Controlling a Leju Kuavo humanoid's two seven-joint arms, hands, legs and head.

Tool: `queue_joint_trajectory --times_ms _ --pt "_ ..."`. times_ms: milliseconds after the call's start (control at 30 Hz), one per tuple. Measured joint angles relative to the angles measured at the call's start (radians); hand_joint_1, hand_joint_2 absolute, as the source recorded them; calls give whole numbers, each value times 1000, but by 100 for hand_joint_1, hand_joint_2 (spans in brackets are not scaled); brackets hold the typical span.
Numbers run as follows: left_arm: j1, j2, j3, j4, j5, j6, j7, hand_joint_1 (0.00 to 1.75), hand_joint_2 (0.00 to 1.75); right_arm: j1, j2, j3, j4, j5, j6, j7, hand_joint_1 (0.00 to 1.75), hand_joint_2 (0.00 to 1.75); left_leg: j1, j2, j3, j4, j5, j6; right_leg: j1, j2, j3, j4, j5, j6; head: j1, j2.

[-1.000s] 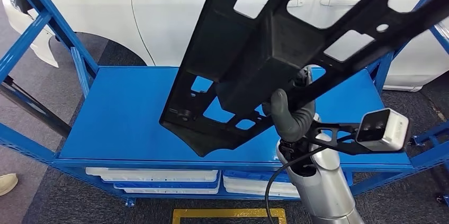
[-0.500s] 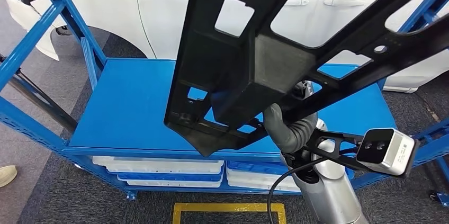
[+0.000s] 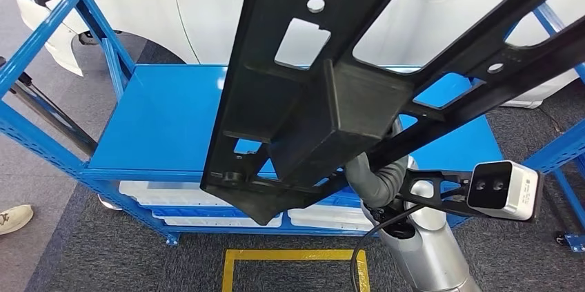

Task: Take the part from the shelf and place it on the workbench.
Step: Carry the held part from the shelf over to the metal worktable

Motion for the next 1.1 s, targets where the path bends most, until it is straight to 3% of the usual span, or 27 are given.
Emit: queue_joint_trajectory --times_ms 67,100,133,200,233,300,367,400,433,467,533,600,633,700,733,767,800,867,900,933,967,1000,1033,1100 --pt "-3 0 -1 0 -3 6 3 0 175 -2 0 0 1 -3 17 1 175 175 -4 -1 102 -144 13 10 2 0 -16 6 12 8 1 0" --pt "-4 0 -2 0 -4 8 4 0 175 -3 0 0 2 -4 25 2 175 175 -7 -1 131 -193 9 15 2 -1 -19 8 18 13 0 0" --pt "-5 0 -2 0 -5 9 5 0 175 -4 0 0 3 -4 34 2 175 175 -11 -2 143 -218 2 20 2 -1 -21 7 25 20 0 0" --pt "-4 0 -3 0 -5 11 6 0 175 -5 0 0 5 -4 43 1 175 175 -12 0 137 -228 14 30 0 -1 -22 5 35 33 -2 0" --pt "-3 -1 -3 0 -5 13 6 0 175 -5 0 0 5 -3 46 1 175 175 -10 2 132 -231 24 37 -2 0 -27 11 25 39 -2 0" --pt "-4 -2 -3 0 -5 17 5 0 175 -6 0 0 6 -2 50 1 175 175 -6 7 114 -236 47 50 -4 2 -51 75 -48 47 1 0" --pt "-5 -2 -3 0 -5 20 3 0 175 -6 0 1 8 2 54 2 175 175 -7 8 86 -235 69 55 -6 2 -86 202 -141 53 4 0" --pt "-4 -2 -3 0 -5 21 2 0 175 -6 0 1 8 4 56 4 175 175 -8 8 70 -234 80 55 -7 2 -95 258 -162 56 3 0" --pt "-4 -2 -3 0 -5 21 1 0 175 -6 0 2 9 5 57 5 175 175 -8 8 56 -232 90 54 -8 2 -91 286 -158 57 3 0" --pt "-4 -2 -3 0 -5 21 0 0 175 -6 0 3 10 6 57 7 175 175 -8 8 42 -230 99 52 -9 2 -69 278 -135 58 4 0" --pt "-4 -4 -4 0 -6 21 0 0 175 -8 0 4 10 7 56 11 175 175 -8 8 18 -223 114 47 -10 2 19 170 -89 54 4 0" --pt "-4 -5 -4 0 -8 21 0 0 175 -14 2 6 9 9 51 19 175 175 -11 7 1 -217 128 37 -6 2 105 37 -90 43 2 0" --pt "-4 -5 -5 0 -9 22 0 0 175 -17 3 6 9 9 47 22 175 175 -12 7 -4 -216 136 31 -3 3 124 1 -97 37 3 0" --pt "-4 -5 -5 0 -12 23 0 0 175 -19 3 7 9 11 42 28 175 175 -12 6 -9 -220 153 19 0 2 119 -14 -91 23 4 0" --pt "-3 -4 -5 0 -15 23 0 0 175 -21 4 8 9 13 41 30 175 175 -11 6 -14 -217 147 13 -2 0 113 -16 -82 15 5 0" --pt "-2 -4 -6 0 -17 23 0 0 175 -23 4 10 9 15 40 33 175 175 -10 5 -23 -200 124 9 -4 -2 104 -19 -72 7 4 0" --pt "-1 -4 -6 0 -19 23 0 0 175 -25 5 11 9 18 38 34 175 175 -9 5 -36 -162 82 5 -5 -4 94 -21 -60 0 3 0" --pt "-2 -4 -7 0 -21 23 0 0 175 -29 6 15 9 24 31 34 175 175 -7 5 -70 -33 -17 -1 -3 -6 69 -19 -40 -8 1 0" --pt "-3 -4 -7 0 -22 23 1 0 175 -30 6 17 9 28 25 34 175 175 -7 5 -82 29 -45 -4 -1 -7 56 -18 -29 -9 1 0" --pt "-3 -4 -7 0 -23 25 2 0 175 -31 5 19 9 32 19 32 175 175 -7 5 -81 68 -49 -5 1 -7 41 -16 -19 -9 1 0" --pt "-4 -3 -7 0 -23 28 4 0 175 -32 5 21 9 36 13 30 175 175 -7 5 -64 73 -33 -5 2 -7 27 -14 -10 -8 1 0" --pt "-4 -3 -8 0 -23 32 8 0 175 -34 5 22 9 39 7 27 175 175 -7 5 -30 42 -5 -3 2 -7 13 -11 -1 -6 1 0" --pt "-4 -2 -8 0 -23 36 13 0 175 -36 5 23 9 42 2 24 175 175 -7 5 19 -18 18 0 2 -6 1 -7 7 -3 1 0" --pt "-7 0 -9 0 -24 43 21 0 175 -42 5 24 8 47 -6 18 175 175 -11 4 116 -159 21 8 5 -6 -19 0 21 6 1 0"
